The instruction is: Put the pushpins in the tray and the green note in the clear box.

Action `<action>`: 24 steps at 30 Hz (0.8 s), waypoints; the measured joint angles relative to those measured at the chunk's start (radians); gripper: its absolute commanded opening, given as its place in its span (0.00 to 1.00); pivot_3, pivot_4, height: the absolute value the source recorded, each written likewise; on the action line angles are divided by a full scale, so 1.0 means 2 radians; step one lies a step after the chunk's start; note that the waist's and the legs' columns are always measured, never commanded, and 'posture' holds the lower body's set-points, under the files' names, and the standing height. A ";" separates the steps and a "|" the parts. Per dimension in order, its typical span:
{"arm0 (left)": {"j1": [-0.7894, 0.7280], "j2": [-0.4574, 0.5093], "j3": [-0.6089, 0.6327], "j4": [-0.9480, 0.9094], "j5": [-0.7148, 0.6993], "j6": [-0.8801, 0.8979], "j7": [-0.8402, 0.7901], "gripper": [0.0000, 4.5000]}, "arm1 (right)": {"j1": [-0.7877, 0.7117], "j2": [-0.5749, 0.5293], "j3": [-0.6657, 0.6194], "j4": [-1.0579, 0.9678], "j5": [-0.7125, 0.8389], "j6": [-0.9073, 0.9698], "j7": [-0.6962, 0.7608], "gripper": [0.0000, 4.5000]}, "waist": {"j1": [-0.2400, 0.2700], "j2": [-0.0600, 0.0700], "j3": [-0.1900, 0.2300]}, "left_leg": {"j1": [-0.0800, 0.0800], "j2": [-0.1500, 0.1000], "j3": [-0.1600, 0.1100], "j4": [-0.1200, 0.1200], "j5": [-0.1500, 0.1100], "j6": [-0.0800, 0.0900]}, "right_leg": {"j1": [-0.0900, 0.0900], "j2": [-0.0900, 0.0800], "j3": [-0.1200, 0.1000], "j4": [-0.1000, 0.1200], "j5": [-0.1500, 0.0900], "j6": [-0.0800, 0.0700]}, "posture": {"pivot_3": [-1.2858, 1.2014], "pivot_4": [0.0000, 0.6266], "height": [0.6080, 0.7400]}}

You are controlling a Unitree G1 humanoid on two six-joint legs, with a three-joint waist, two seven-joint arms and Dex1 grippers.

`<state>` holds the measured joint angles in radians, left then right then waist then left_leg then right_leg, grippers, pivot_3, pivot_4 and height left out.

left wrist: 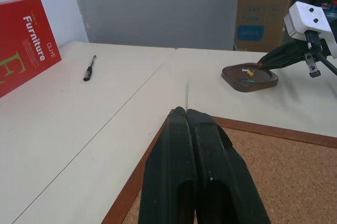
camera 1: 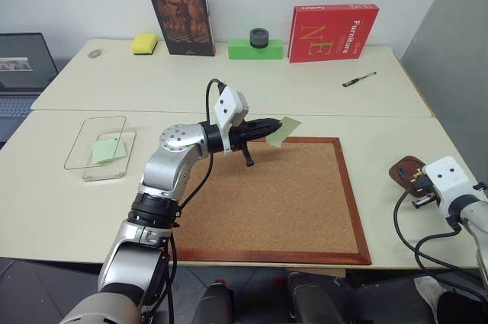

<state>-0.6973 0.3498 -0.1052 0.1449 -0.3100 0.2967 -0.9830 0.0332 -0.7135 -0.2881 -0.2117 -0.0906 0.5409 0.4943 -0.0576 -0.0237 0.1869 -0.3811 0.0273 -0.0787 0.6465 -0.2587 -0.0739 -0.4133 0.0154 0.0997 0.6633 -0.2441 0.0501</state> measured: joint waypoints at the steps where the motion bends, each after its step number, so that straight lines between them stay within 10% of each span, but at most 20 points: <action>1: 0.000 0.000 0.000 -0.001 0.000 0.000 0.000 0.00 | -0.002 0.000 0.000 0.003 0.003 0.002 0.002 0.13 | 0.000 0.000 0.000 | 0.000 0.000 0.000 0.000 0.000 0.000 | 0.000 0.000 0.000 0.000 0.000 0.000 | 0.52 0.24 1.00; 13: 0.001 0.000 0.000 -0.007 0.000 0.000 0.004 0.00 | -0.011 -0.005 0.002 0.012 0.017 0.008 0.002 0.75 | 0.000 0.000 0.000 | 0.000 0.000 0.000 0.000 0.000 0.000 | 0.000 0.000 0.000 0.000 0.000 0.000 | 0.52 0.24 1.00; 24: -0.038 0.041 0.010 0.014 0.032 -0.012 0.037 0.00 | -0.053 -0.031 -0.027 -0.110 0.102 0.029 0.068 0.75 | -0.004 0.000 0.000 | 0.000 0.000 0.000 0.000 0.000 0.000 | 0.000 0.000 0.000 0.000 0.000 0.000 | 0.52 0.24 1.00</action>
<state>-0.7743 0.4326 -0.0848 0.1729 -0.2461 0.2730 -0.9092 -0.0723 -0.7746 -0.3415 -0.4322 0.1141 0.5991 0.6299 -0.0660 -0.0238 0.1870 -0.3801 0.0275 -0.0791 0.6466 -0.2587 -0.0739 -0.4126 0.0159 0.0995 0.6635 -0.2440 0.0505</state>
